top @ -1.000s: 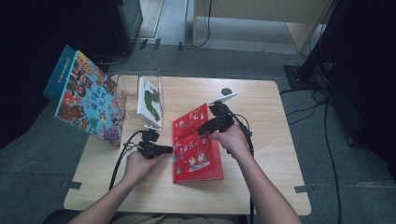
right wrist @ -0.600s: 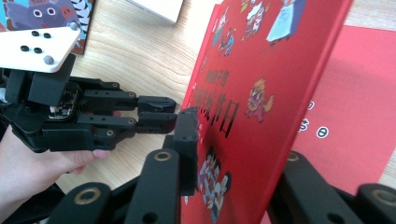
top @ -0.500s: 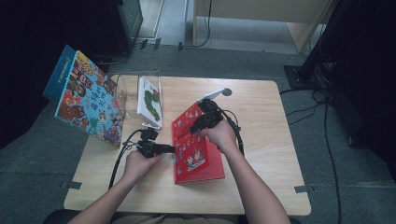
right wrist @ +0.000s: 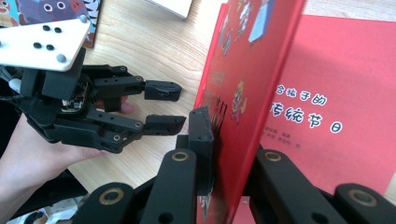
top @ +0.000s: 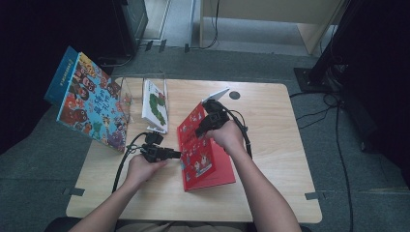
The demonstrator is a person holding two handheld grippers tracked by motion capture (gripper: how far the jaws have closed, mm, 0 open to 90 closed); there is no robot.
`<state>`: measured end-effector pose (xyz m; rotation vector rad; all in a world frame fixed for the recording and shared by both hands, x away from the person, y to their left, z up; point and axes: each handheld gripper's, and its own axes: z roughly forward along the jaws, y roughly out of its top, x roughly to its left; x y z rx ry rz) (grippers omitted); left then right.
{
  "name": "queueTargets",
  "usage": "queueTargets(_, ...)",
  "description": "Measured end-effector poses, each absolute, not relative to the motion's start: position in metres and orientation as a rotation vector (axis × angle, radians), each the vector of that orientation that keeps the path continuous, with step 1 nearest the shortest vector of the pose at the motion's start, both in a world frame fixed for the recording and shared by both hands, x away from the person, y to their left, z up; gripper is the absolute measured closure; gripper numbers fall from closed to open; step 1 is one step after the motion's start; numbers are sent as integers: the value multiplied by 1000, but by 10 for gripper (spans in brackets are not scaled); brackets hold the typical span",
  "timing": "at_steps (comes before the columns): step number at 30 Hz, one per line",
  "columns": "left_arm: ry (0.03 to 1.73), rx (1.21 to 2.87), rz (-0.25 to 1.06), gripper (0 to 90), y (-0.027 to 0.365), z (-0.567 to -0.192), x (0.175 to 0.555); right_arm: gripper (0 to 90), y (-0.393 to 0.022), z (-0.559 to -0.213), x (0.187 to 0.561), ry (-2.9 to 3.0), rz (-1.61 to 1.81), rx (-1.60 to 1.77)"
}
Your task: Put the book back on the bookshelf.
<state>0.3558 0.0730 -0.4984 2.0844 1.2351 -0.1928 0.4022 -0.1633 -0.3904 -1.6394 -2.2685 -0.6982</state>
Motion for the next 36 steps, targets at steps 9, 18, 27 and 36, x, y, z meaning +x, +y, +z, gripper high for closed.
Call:
queueTargets(9,1178,2052,-125,483,72,-503,348,850,-163,-384,403,-2327,-655,-1645)
queueTargets(18,1162,2049,-168,408,70,-503,350,861,-164,-384,405,-2313,-671,-1612)
queueTargets(27,1208,2002,-238,359,73,-497,356,884,-173,-369,400,-2305,-717,-1623)
queueTargets(36,1169,1978,-281,340,70,-477,359,884,-192,-344,393,-2295,-804,-1614)
